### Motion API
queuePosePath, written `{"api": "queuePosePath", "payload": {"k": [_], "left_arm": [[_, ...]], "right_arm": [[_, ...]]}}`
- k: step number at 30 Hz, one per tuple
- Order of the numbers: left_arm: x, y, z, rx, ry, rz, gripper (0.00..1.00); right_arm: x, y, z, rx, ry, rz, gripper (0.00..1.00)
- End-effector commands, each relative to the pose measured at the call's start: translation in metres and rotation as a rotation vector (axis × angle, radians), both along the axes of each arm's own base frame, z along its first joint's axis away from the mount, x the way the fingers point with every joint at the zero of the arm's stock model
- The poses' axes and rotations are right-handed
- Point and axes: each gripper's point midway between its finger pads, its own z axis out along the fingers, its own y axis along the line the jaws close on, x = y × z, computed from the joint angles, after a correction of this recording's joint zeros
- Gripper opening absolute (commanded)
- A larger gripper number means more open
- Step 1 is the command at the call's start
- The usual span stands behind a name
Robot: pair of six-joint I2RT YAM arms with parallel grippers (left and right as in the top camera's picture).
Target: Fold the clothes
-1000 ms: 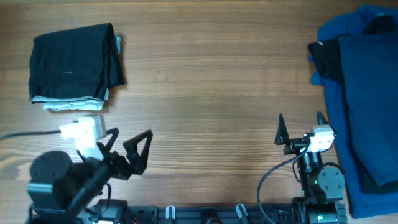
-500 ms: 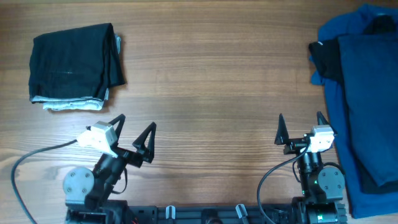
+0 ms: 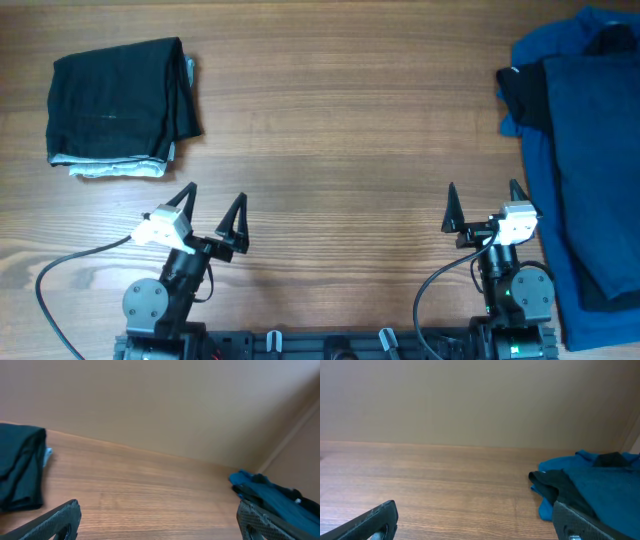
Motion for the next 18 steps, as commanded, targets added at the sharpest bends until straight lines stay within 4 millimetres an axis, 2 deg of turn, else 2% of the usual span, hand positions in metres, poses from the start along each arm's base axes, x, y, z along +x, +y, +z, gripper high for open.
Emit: {"api": "queuePosePath", "payload": {"k": [1, 8, 11, 15, 18], "left_arm": [[0.003, 0.009, -0.007, 0.003, -0.005, 0.059, 1.00], [0.009, 0.019, -0.025, 0.003, 0.014, 0.119, 1.00], [0.009, 0.021, -0.025, 0.003, 0.013, 0.132, 1.00], [0.011, 0.035, -0.034, 0.012, 0.050, 0.211, 1.00], [0.010, 0.037, -0.046, 0.114, 0.080, 0.222, 1.00]], "right_arm": [[-0.001, 0.002, 0.003, 0.005, -0.012, 0.012, 1.00], [-0.001, 0.002, 0.003, 0.005, -0.012, 0.012, 1.00], [-0.001, 0.002, 0.003, 0.005, -0.012, 0.012, 1.00], [-0.001, 0.002, 0.003, 0.005, -0.012, 0.012, 1.00], [-0.001, 0.002, 0.003, 0.005, -0.012, 0.012, 1.00]]}}
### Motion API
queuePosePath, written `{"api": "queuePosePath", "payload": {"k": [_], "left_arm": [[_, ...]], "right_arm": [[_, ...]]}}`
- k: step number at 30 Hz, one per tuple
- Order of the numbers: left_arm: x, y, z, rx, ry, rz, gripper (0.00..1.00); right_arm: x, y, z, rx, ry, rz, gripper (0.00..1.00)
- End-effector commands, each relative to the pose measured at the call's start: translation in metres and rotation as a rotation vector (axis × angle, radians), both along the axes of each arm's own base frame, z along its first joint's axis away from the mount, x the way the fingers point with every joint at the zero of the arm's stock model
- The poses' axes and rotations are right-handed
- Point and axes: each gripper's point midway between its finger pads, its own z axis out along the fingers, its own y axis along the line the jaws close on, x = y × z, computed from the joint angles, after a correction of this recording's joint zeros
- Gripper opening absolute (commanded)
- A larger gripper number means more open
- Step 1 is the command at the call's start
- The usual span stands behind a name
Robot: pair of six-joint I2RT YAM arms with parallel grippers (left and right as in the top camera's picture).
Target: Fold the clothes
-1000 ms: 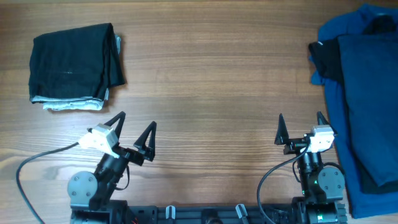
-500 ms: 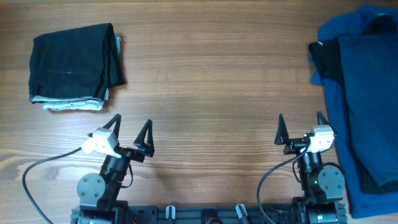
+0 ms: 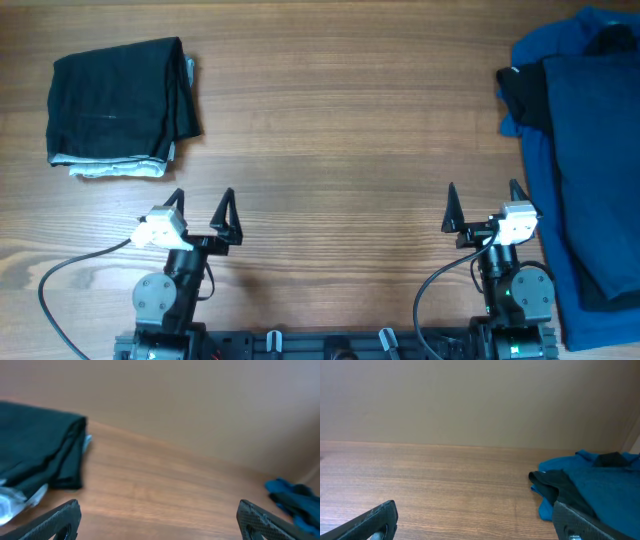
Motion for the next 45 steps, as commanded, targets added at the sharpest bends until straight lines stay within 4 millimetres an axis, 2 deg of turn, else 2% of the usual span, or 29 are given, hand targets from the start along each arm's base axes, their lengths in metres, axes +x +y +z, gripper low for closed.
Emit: {"api": "queuePosePath", "payload": {"k": [1, 5, 9, 22, 45], "left_arm": [[0.000, 0.009, -0.008, 0.151, 0.008, 0.048, 1.00], [0.000, 0.010, -0.008, 0.324, -0.012, 0.039, 1.00], [0.000, 0.010, -0.008, 0.427, -0.023, 0.035, 1.00], [0.001, 0.026, -0.008, 0.424, -0.010, 0.091, 1.00], [0.001, 0.026, -0.008, 0.425, -0.010, 0.091, 1.00]], "right_arm": [[-0.001, 0.003, 0.003, 0.005, -0.012, 0.013, 1.00], [-0.001, 0.003, 0.003, 0.005, -0.012, 0.013, 1.00], [-0.001, 0.003, 0.003, 0.005, -0.012, 0.013, 0.99], [-0.001, 0.003, 0.003, 0.005, -0.012, 0.013, 1.00], [-0.001, 0.003, 0.003, 0.005, -0.012, 0.013, 0.99]]}}
